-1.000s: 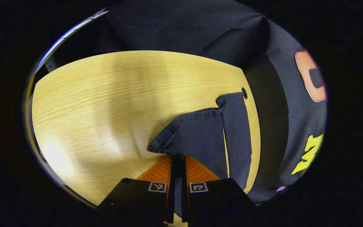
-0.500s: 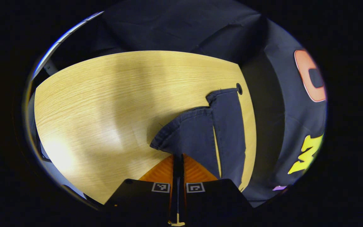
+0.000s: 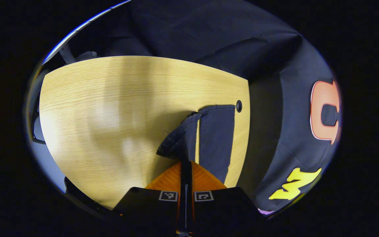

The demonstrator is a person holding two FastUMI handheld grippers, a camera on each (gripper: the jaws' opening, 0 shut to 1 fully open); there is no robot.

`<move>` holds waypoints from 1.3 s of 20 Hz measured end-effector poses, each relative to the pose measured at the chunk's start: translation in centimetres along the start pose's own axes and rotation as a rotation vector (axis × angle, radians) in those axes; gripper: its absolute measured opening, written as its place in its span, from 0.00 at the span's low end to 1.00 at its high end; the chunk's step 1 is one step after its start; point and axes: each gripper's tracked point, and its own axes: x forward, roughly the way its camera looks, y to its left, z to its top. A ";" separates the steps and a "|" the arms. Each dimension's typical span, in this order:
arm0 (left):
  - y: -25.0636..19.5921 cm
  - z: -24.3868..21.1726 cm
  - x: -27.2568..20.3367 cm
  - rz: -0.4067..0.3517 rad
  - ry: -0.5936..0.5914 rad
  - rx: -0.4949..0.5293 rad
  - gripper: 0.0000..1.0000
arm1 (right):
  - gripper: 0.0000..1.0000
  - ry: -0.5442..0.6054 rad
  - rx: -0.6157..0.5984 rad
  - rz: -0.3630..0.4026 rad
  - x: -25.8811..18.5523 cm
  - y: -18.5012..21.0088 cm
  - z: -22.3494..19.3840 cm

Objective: Grasp the waist and the cuffs of the jeans and fold them to make the two legs overlap; first hold the waist and fold one-third of the jeans toward the cuffs, then hold the cuffs and fold the remaining one-third in the same direction to finish folding.

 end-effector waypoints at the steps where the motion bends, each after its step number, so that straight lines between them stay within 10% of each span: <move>1: -1.2 -0.1 0.2 0.000 0.016 0.005 0.04 | 0.00 0.008 -0.014 0.019 -0.1 2.0 0.2; 11: -12.8 2.9 10.5 0.048 0.127 0.068 0.04 | 0.05 0.040 -0.095 0.044 8.9 15.2 4.6; 21: -11.6 3.6 20.0 0.212 0.133 0.253 0.05 | 0.01 0.085 -0.167 0.003 19.6 14.7 5.7; 23: -12.1 3.4 20.4 0.194 0.123 0.260 0.12 | 0.07 0.066 -0.190 0.029 19.7 14.7 6.2; 26: -13.4 2.9 19.7 0.178 0.110 0.316 0.52 | 0.41 0.015 -0.240 0.036 19.1 14.5 6.8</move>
